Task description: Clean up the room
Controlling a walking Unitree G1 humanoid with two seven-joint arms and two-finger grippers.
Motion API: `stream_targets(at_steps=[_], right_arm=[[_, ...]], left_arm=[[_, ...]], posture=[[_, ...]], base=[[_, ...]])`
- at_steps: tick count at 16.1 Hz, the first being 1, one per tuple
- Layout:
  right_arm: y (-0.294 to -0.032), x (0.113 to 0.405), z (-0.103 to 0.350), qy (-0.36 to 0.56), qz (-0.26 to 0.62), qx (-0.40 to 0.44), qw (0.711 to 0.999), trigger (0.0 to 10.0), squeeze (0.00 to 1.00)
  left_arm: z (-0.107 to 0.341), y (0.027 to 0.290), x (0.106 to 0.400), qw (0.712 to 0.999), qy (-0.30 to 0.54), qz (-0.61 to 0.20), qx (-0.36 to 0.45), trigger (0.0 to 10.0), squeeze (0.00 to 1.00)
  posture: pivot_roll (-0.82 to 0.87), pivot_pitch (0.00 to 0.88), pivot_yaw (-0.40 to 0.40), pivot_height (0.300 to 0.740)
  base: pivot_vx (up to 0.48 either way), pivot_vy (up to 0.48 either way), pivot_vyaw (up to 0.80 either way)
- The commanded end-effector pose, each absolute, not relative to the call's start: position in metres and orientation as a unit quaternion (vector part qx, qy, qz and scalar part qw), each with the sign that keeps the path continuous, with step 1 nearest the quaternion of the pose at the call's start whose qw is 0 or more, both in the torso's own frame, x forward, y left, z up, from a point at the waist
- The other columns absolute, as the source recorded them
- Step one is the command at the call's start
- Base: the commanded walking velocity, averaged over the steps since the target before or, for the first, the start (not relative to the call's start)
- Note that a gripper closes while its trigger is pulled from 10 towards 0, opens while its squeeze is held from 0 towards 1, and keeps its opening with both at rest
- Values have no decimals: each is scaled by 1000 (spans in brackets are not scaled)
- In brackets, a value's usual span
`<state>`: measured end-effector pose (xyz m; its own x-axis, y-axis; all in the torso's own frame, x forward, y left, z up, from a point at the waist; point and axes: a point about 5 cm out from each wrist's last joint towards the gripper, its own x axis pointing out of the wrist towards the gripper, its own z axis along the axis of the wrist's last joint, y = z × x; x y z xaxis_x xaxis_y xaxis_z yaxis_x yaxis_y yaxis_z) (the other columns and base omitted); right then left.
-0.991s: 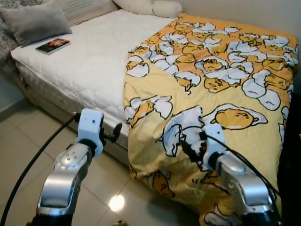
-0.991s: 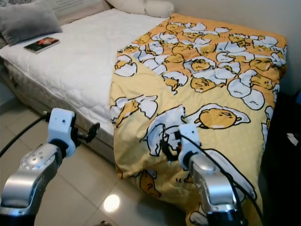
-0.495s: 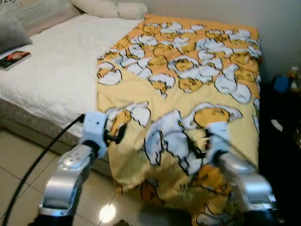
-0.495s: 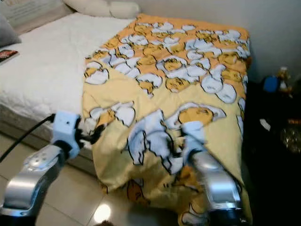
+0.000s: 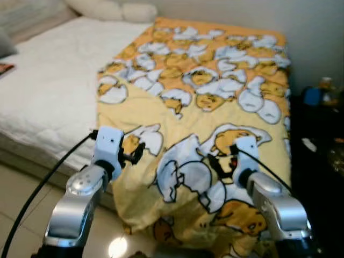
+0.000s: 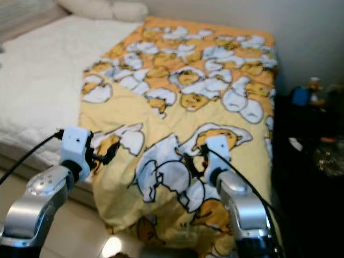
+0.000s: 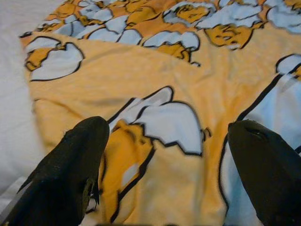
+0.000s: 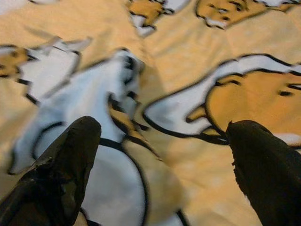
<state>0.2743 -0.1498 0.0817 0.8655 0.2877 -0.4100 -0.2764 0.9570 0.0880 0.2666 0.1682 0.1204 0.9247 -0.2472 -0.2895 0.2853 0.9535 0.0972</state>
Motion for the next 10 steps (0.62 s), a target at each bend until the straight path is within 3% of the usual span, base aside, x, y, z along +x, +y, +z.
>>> stream_targets(at_steps=[1,5,10], right_arm=[[-158,275,88,193,138,24,971,10000,1000],[-163,273,85,181,141,43,972,10000,1000],[-143,298,72,160,245,34,956,10000,1000]], left_arm=[[125,167,266,978,132,-143,79,10000,0],[123,169,258,974,144,-155,85,10000,0],[121,160,254,960,156,-215,85,10000,0]], posture=[[-25,0,34,740],[-31,0,39,740],[-34,0,70,740]], base=[[0,0,0],[0,0,0],[0,0,0]])
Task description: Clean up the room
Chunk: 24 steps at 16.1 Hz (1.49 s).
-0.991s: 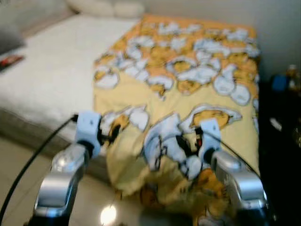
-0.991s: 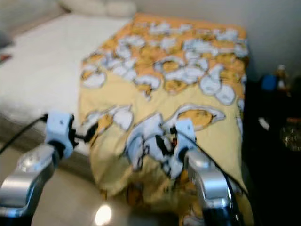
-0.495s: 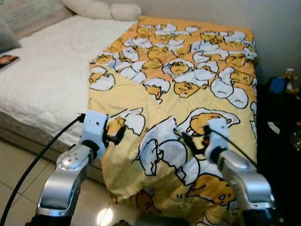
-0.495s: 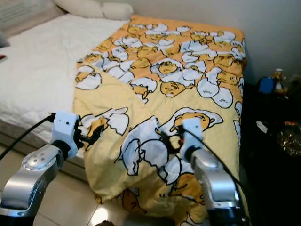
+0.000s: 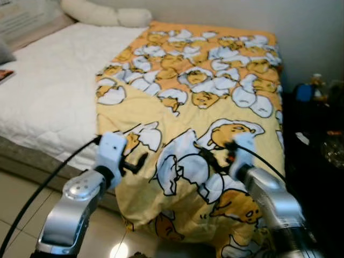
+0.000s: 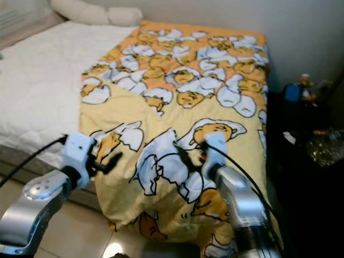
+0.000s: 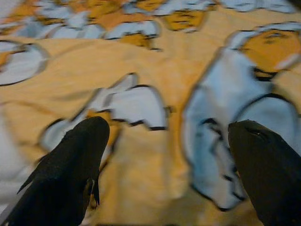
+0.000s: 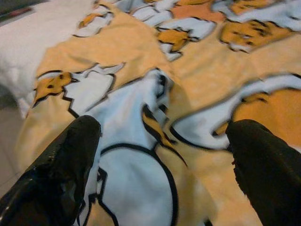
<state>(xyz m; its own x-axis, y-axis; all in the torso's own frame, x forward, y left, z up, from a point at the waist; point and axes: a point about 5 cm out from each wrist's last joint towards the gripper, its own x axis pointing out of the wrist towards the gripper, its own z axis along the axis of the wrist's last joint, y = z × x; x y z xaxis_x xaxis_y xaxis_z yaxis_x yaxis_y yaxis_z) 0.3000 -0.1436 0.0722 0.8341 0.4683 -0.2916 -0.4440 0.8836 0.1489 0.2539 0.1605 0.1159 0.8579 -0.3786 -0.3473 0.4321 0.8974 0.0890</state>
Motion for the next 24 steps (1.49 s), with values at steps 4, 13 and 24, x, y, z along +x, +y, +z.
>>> stream_targets(at_steps=[4,13,24], right_arm=[[-128,322,65,166,272,5,948,10000,1000],[-98,346,58,218,247,-99,939,10000,0],[-99,351,57,253,198,-68,945,0,0]], left_arm=[[118,158,245,940,180,-271,101,10000,0],[114,165,236,922,212,-297,131,10000,0],[114,163,233,919,215,-302,135,10000,0]], posture=[[-4,0,70,740],[37,0,65,740],[66,0,44,740]], base=[[0,0,0],[0,0,0],[0,0,0]])
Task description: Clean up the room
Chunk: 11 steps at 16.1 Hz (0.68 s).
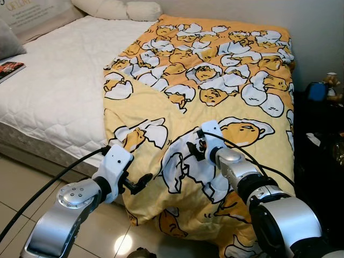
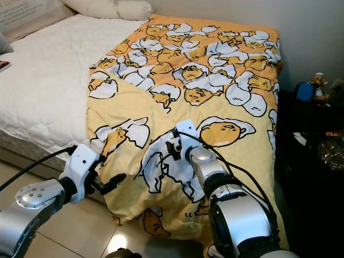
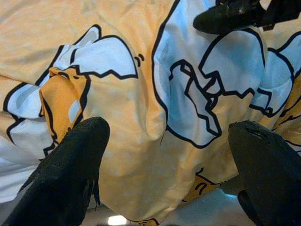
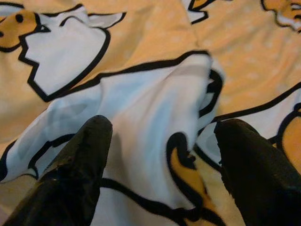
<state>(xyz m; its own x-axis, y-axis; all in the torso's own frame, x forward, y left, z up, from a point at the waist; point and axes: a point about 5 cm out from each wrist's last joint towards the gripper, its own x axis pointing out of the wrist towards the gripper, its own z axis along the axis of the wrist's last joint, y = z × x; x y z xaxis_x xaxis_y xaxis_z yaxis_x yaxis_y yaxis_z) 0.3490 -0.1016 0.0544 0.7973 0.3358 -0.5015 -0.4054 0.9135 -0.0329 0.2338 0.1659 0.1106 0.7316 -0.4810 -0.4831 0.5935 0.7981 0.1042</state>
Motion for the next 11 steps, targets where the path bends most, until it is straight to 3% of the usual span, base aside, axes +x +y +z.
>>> stream_targets(at_steps=[1,11], right_arm=[[-99,350,55,259,203,-70,942,0,0],[-99,346,50,275,224,-78,932,0,0]], left_arm=[[115,161,233,917,210,-312,131,10000,0],[115,153,239,913,200,-332,129,10000,0]], posture=[[64,0,42,740],[39,0,46,740]], base=[[0,0,0],[0,0,0]])
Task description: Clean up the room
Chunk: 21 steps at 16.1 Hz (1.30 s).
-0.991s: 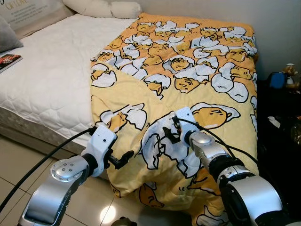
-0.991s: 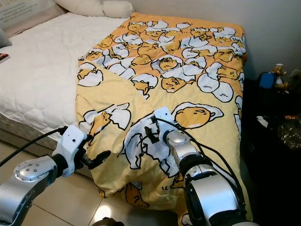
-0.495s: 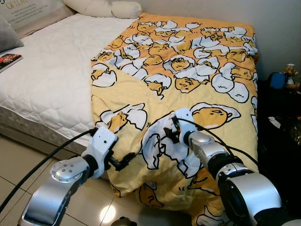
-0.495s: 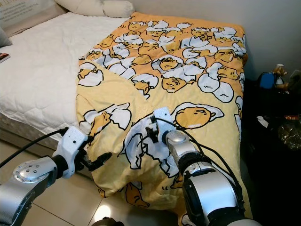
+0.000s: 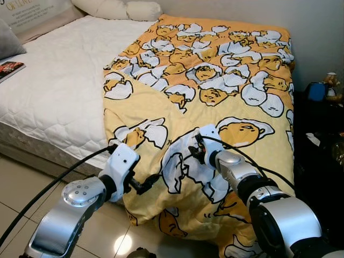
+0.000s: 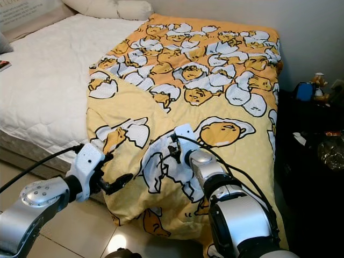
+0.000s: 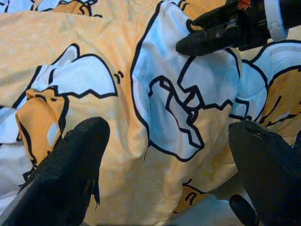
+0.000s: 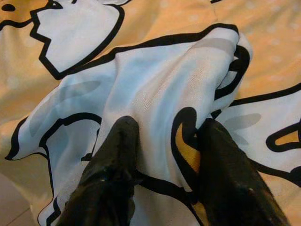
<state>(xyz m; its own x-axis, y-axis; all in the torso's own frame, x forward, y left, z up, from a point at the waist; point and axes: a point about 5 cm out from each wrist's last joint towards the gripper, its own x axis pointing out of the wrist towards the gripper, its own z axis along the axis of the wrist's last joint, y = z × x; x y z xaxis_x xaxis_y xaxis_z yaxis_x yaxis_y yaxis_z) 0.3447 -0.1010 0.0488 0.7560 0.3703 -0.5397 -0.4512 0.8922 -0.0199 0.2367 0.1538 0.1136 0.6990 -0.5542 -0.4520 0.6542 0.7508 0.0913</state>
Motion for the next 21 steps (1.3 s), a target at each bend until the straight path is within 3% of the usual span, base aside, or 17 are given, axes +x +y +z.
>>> stream_targets(at_steps=[1,9,13,14,18,21], right_arm=[[-99,345,50,275,226,-79,931,0,0],[-93,343,48,275,237,-76,929,0,0],[-85,348,58,261,248,-18,933,0,0],[-81,349,62,252,264,18,931,0,0],[-70,344,66,245,325,87,909,0,0],[-63,344,77,230,368,169,885,0,0]], left_arm=[[115,153,239,913,198,-333,130,10000,0],[113,151,240,910,195,-336,141,10000,0],[109,146,244,905,187,-344,166,10000,0],[107,141,250,911,176,-343,146,10000,1000],[104,132,261,909,154,-343,182,10000,1000],[95,123,275,919,155,-328,153,10000,1000]], posture=[[37,0,45,740],[34,0,44,740],[32,0,33,740],[27,0,32,740],[1,0,44,740],[-18,0,52,740]], base=[[0,0,0],[0,0,0],[0,0,0],[0,0,0],[0,0,0],[0,0,0]])
